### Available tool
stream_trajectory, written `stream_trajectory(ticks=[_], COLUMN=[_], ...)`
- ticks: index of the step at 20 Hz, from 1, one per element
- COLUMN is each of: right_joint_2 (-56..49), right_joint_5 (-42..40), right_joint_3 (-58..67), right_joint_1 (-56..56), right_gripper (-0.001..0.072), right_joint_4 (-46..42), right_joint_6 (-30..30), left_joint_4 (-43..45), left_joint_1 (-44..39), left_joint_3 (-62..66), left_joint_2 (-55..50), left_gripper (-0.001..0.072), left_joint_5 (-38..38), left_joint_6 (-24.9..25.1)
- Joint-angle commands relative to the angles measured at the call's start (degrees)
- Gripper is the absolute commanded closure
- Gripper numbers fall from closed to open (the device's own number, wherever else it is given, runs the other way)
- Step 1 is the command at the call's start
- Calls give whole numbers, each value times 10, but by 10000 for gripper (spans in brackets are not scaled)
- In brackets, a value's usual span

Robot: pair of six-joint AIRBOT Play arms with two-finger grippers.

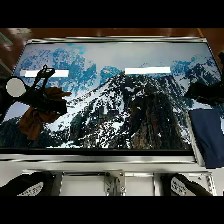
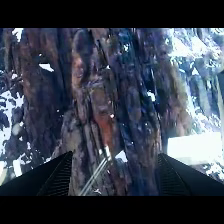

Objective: Fold the shirts.

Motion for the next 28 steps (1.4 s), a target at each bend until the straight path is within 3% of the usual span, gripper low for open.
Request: stream_trajectory(ticks=[1,15,18,21,22,24,28], right_joint_2=[0,0,0,0,0,-1,-1], right_joint_5=[0,-6,-83,-75,-75,-76,-76], right_joint_3=[1,1,1,0,0,0,0], right_joint_1=[0,1,0,1,0,1,1], right_gripper=[52,53,54,54,54,54,54], right_joint_4=[0,0,1,4,4,4,2], right_joint_6=[0,0,20,21,20,4,-22], left_joint_4=[0,0,-1,0,41,113,113], left_joint_1=[0,0,0,0,5,48,231], left_joint_3=[0,0,0,0,0,3,4], left_joint_2=[0,0,-5,-21,-31,-56,-98], left_gripper=[46,47,47,47,46,-12,-13], left_joint_5=[0,0,65,89,100,100,95], left_joint_6=[0,0,-2,-1,-20,-83,-86])
